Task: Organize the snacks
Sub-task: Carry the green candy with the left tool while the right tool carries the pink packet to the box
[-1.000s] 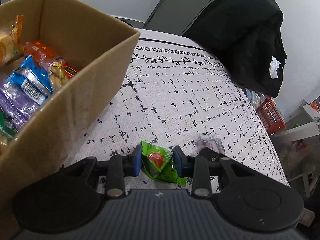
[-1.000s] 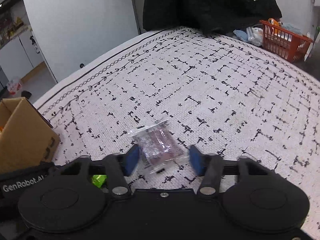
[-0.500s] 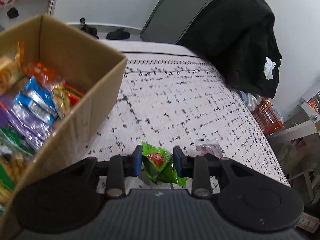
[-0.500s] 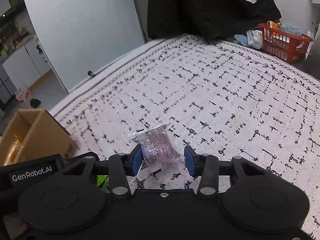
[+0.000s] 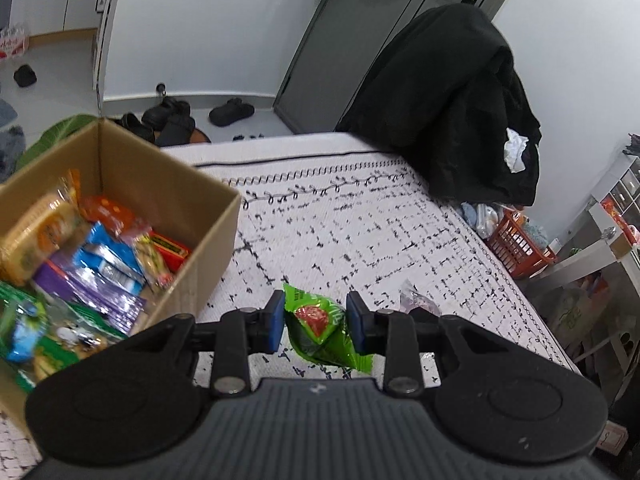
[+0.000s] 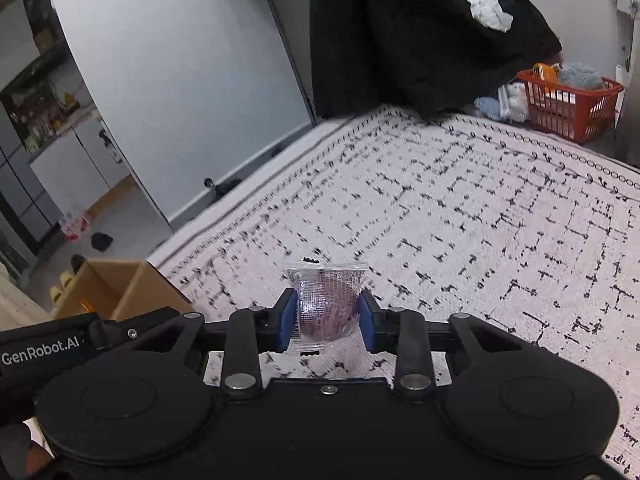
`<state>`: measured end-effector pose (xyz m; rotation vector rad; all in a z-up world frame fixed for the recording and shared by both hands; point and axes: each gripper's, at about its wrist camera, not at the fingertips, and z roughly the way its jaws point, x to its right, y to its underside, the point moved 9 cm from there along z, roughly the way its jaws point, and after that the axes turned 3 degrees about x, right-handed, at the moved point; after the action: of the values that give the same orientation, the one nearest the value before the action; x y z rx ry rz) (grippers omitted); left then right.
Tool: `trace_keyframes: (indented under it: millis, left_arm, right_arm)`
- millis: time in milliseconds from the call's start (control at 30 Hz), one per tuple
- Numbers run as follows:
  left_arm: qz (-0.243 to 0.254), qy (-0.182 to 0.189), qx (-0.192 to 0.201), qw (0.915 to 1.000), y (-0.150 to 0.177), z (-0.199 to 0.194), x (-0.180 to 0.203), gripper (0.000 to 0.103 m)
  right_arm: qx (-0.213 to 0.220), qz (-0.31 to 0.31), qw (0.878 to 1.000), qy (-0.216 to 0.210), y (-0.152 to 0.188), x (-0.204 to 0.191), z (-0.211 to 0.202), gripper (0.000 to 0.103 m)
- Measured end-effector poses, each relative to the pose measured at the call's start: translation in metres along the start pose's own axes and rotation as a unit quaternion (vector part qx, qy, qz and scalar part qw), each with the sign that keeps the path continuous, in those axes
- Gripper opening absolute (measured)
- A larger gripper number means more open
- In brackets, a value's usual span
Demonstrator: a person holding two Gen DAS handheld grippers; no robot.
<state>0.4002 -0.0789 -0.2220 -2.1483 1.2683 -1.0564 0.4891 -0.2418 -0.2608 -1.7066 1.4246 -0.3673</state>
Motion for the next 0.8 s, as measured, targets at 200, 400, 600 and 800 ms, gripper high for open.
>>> trace_keyframes:
  millis: [200, 400, 600, 800]
  left_arm:
    - [0.011, -0.011, 0.026, 0.9995, -0.018, -0.024, 0.001, 0.032]
    - [0.008, -0.028, 0.049, 0.9984, -0.036, -0.045, -0.011, 0.032]
    - [0.004, -0.047, 0.066, 0.9967, -0.051, -0.063, -0.027, 0.032]
    - [0.002, -0.061, 0.078, 0.995, -0.063, -0.077, -0.042, 0.032]
  right_arm:
    - [0.016, -0.007, 1.0, -0.023, -0.009, -0.017, -0.016, 0.032]
    - [0.03, -0.019, 0.998, -0.047, -0.014, -0.035, -0.032, 0.032]
    - [0.035, -0.031, 0.996, -0.07, -0.015, -0.058, -0.036, 0.032]
    - [0.042, -0.038, 0.994, -0.09, -0.017, -0.079, -0.04, 0.032]
